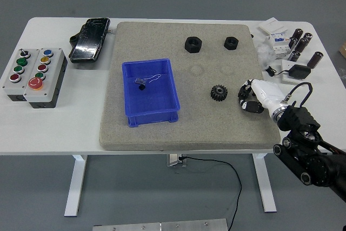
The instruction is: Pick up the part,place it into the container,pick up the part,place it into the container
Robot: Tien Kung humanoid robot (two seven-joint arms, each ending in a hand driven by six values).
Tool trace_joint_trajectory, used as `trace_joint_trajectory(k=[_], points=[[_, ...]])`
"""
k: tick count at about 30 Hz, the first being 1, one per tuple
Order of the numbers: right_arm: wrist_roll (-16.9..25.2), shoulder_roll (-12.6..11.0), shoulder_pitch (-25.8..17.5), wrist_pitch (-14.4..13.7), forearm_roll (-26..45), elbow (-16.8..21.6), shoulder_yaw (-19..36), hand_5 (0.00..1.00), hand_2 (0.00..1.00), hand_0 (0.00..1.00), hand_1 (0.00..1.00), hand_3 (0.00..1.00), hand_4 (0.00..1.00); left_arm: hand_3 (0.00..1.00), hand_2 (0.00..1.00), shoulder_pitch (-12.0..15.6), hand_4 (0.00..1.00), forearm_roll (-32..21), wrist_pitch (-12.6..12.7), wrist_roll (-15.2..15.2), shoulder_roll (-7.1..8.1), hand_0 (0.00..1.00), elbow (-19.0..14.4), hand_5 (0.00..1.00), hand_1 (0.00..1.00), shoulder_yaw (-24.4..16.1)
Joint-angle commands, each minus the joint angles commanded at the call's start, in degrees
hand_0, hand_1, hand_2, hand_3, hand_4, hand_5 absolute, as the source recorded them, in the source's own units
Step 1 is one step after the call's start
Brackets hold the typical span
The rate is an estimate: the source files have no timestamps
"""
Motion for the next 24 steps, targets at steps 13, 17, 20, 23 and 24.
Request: trace_joint_trajectory(k=[13, 17, 20, 23, 24], points=[[-0.9, 3.4, 7.4, -0.3, -1.1, 7.7, -6.9, 0.236, 0.567, 0.317, 0.537, 0.636, 0.535, 0.63, 0.593, -0.1, 0.699, 0.4, 0.0, 0.1, 0.02, 0.674, 0.0, 0.315, 0.67, -0.4], [-1.3, 5.8, 9.8, -0.4, -1.8, 10.0, -9.6, 0.236, 0.567, 0.317, 0.537, 0.636, 0.535, 0.63, 0.593, -0.1, 0.699, 0.7, 0.0, 0.2, 0.06, 0.674, 0.0, 0.315, 0.67, -0.6], [-1.5, 7.8, 11.2, -0.5, -1.9, 11.1, -12.4, 0.245, 0.565, 0.316, 0.534, 0.634, 0.54, 0.63, 0.593, 0.0, 0.699, 0.8, 0.0, 0.3, 0.11, 0.674, 0.0, 0.315, 0.669, -0.7], [-1.9, 9.8, 12.5, -0.5, -2.0, 11.0, -15.7, 0.245, 0.565, 0.316, 0.534, 0.634, 0.54, 0.63, 0.593, 0.0, 0.699, 1.0, -0.1, 0.3, 0.15, 0.674, 0.0, 0.315, 0.669, -0.8], [-2.0, 10.3, 12.8, -0.4, -2.0, 10.8, -16.6, 0.285, 0.624, 0.337, 0.566, 0.671, 0.566, 0.63, 0.593, 0.0, 0.7, 1.0, -0.1, 0.3, 0.15, 0.674, 0.0, 0.315, 0.669, -0.8]])
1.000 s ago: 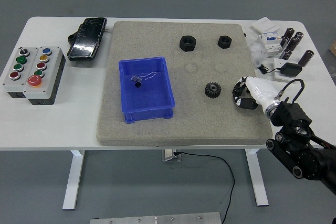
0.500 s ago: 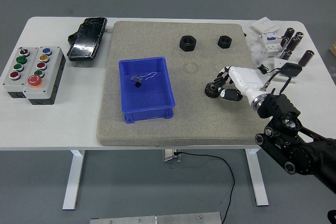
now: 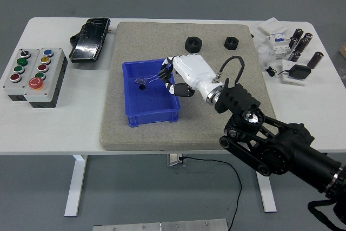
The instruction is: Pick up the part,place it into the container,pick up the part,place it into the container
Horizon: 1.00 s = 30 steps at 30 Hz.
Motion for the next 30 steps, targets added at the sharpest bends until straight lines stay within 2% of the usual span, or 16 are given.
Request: trace_joint_trajectory(k=[5, 6, 11, 12, 18, 23, 24, 26, 30], points=[[-1.0, 1.6, 0.8, 0.1, 0.2, -1.9, -4.2, 0.285, 0.624, 0.337, 0.566, 0.671, 0.566, 0.63, 0.593, 0.0, 0.7, 0.1, 0.0, 0.0, 0.03, 0.674, 0.0, 0.315, 0.669, 0.0], [-1.1, 1.8, 0.8, 0.0, 0.3, -2.1, -4.6, 0.365, 0.769, 0.51, 0.758, 0.833, 0.701, 0.63, 0.593, 0.0, 0.7, 0.1, 0.0, 0.0, 0.04, 0.674, 0.0, 0.315, 0.67, -0.1], [-1.5, 1.9, 0.7, -0.4, 0.1, -2.5, -5.1, 0.365, 0.769, 0.51, 0.758, 0.833, 0.701, 0.63, 0.593, 0.1, 0.7, 0.3, 0.0, 0.1, 0.04, 0.674, 0.0, 0.315, 0.67, -0.1], [-1.7, 1.9, 0.6, -0.3, 0.1, -2.5, -5.0, 0.39, 0.796, 0.542, 0.788, 0.846, 0.76, 0.63, 0.593, 0.1, 0.7, 0.3, 0.0, 0.1, 0.03, 0.674, 0.0, 0.316, 0.67, -0.1], [-2.5, 1.8, 0.5, 1.2, -0.1, -2.8, -4.4, 0.384, 0.796, 0.555, 0.786, 0.845, 0.767, 0.631, 0.592, 0.0, 0.7, 0.5, -0.1, 0.0, -0.02, 0.674, 0.0, 0.315, 0.67, -0.4], [-1.5, 1.2, -1.3, 0.0, 1.9, -1.4, -0.3, 0.384, 0.796, 0.555, 0.786, 0.845, 0.767, 0.631, 0.592, 0.0, 0.7, 0.6, -0.1, 0.0, -0.1, 0.674, 0.0, 0.315, 0.67, -0.4], [-1.1, 0.9, -1.9, -0.6, 3.0, -0.9, 1.1, 0.401, 0.767, 0.513, 0.756, 0.817, 0.778, 0.631, 0.592, 0.1, 0.7, 0.6, -0.1, 0.0, -0.11, 0.674, 0.0, 0.315, 0.669, -0.4], [-0.7, 0.3, -3.0, -1.5, 4.2, -0.3, 3.9, 0.401, 0.767, 0.513, 0.756, 0.817, 0.778, 0.631, 0.592, 0.2, 0.7, 0.6, -0.1, 0.0, -0.11, 0.674, 0.0, 0.315, 0.669, -0.4], [-1.2, -1.8, -4.5, -1.6, 4.0, -1.4, 9.8, 0.399, 0.766, 0.494, 0.735, 0.816, 0.777, 0.631, 0.592, 0.3, 0.7, 0.5, 0.0, 0.0, -0.14, 0.674, 0.0, 0.314, 0.67, -0.3]])
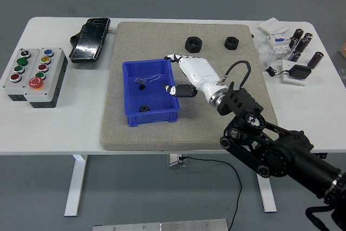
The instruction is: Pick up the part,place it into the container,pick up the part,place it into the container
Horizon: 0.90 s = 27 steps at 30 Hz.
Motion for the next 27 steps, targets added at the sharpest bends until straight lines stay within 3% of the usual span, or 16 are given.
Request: trace_joint_trajectory(k=[5, 9, 16, 27], points=[[-1.5, -4.5, -1.8, 3.5, 0.6, -3.6, 4.4, 0.399, 0.766, 0.494, 0.735, 0.816, 0.777, 0.631, 0.592, -0.1, 0.7, -0.2, 0.0, -0.1, -0.04, 0.674, 0.0, 0.314, 0.67, 0.1], [-2.6, -6.1, -3.5, 6.2, 0.3, -5.1, 4.3, 0.434, 0.789, 0.493, 0.734, 0.817, 0.808, 0.63, 0.592, 0.0, 0.7, -0.2, 0.0, -0.1, -0.06, 0.674, 0.0, 0.316, 0.67, 0.1], [-2.9, -6.1, -4.9, 9.4, 0.5, -5.9, 3.3, 0.484, 0.781, 0.482, 0.725, 0.801, 0.834, 0.63, 0.592, -0.1, 0.7, -0.1, 0.0, -0.2, -0.15, 0.674, 0.0, 0.316, 0.669, 0.1], [-2.3, -5.3, -3.8, 8.6, 1.8, -7.9, 1.4, 0.478, 0.769, 0.466, 0.707, 0.788, 0.834, 0.631, 0.592, -0.1, 0.7, 0.2, 0.0, -0.1, -0.12, 0.674, 0.0, 0.315, 0.67, 0.1]])
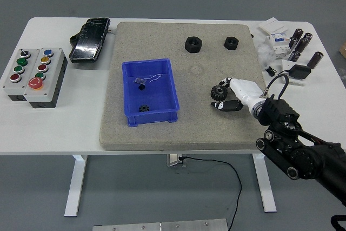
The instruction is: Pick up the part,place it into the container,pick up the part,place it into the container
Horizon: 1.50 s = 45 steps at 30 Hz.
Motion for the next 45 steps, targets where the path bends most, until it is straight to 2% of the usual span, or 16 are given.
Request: trace_joint_trajectory(k=[2, 3, 8, 9, 14, 15, 20, 21, 23, 32, 39, 45], points=[[0.3, 0.4, 0.3, -0.7, 0.3, -1.0, -0.5, 0.478, 0.769, 0.466, 0.707, 0.788, 0.834, 0.631, 0.592, 0.0, 0.7, 0.0, 0.0, 0.0, -0.01, 0.674, 0.0, 0.315, 0.67, 0.0], [0.4, 0.5, 0.4, -1.1, 0.6, -1.4, -0.7, 0.459, 0.7, 0.436, 0.675, 0.733, 0.809, 0.631, 0.592, 0.0, 0.7, 0.0, 0.0, 0.0, -0.01, 0.674, 0.0, 0.315, 0.669, 0.1], [0.9, 1.4, 1.0, -2.9, 1.3, -3.0, -1.1, 0.459, 0.7, 0.436, 0.675, 0.733, 0.809, 0.631, 0.592, -0.1, 0.7, 0.1, 0.0, 0.0, -0.03, 0.674, 0.0, 0.315, 0.669, 0.1], [1.0, 1.6, 1.0, -3.2, 1.4, -3.2, -1.1, 0.377, 0.588, 0.391, 0.597, 0.682, 0.677, 0.631, 0.592, -0.1, 0.701, 0.1, 0.0, 0.0, -0.04, 0.674, 0.0, 0.316, 0.669, 0.1], [1.0, 2.0, 0.9, -3.8, 1.4, -4.1, -1.4, 0.377, 0.588, 0.391, 0.597, 0.682, 0.677, 0.631, 0.592, -0.2, 0.701, -0.1, 0.0, -0.1, -0.15, 0.674, 0.0, 0.316, 0.669, 0.3], [1.0, 2.0, 0.9, -3.9, 1.4, -4.3, -1.6, 0.308, 0.52, 0.374, 0.57, 0.669, 0.581, 0.631, 0.592, -0.2, 0.701, -0.2, 0.0, -0.1, -0.16, 0.674, 0.0, 0.315, 0.669, 0.3], [1.2, 2.1, 0.9, -4.8, 1.2, -4.4, -2.3, 0.308, 0.52, 0.374, 0.57, 0.669, 0.581, 0.631, 0.592, -0.2, 0.701, -0.2, 0.0, -0.2, -0.15, 0.674, 0.0, 0.315, 0.669, 0.4], [1.2, 2.0, 0.9, -5.0, 1.2, -4.4, -2.4, 0.253, 0.494, 0.358, 0.542, 0.658, 0.516, 0.631, 0.592, -0.2, 0.7, -0.3, 0.0, -0.2, -0.15, 0.674, 0.0, 0.314, 0.669, 0.4], [1.4, 1.9, 0.9, -5.5, 1.0, -4.1, -2.5, 0.253, 0.494, 0.358, 0.542, 0.658, 0.516, 0.631, 0.592, -0.2, 0.7, -0.3, 0.1, -0.2, -0.15, 0.674, 0.0, 0.314, 0.669, 0.4], [1.6, 1.4, 1.6, -7.2, -0.7, 0.1, -2.4, 0.244, 0.488, 0.344, 0.532, 0.658, 0.499, 0.631, 0.592, -0.3, 0.701, -0.3, 0.1, -0.2, -0.2, 0.674, 0.0, 0.315, 0.669, 0.3], [1.2, 1.4, 2.5, -7.5, -2.0, 3.2, -3.0, 0.245, 0.484, 0.335, 0.526, 0.657, 0.507, 0.631, 0.592, -0.3, 0.701, -0.3, 0.1, -0.2, -0.18, 0.674, 0.0, 0.316, 0.669, 0.2], [0.6, 2.2, 4.6, -7.3, -2.1, 8.2, -6.8, 0.254, 0.485, 0.334, 0.528, 0.655, 0.513, 0.631, 0.592, -0.1, 0.7, -0.2, 0.1, 0.0, -0.14, 0.674, 0.0, 0.315, 0.669, 0.2]])
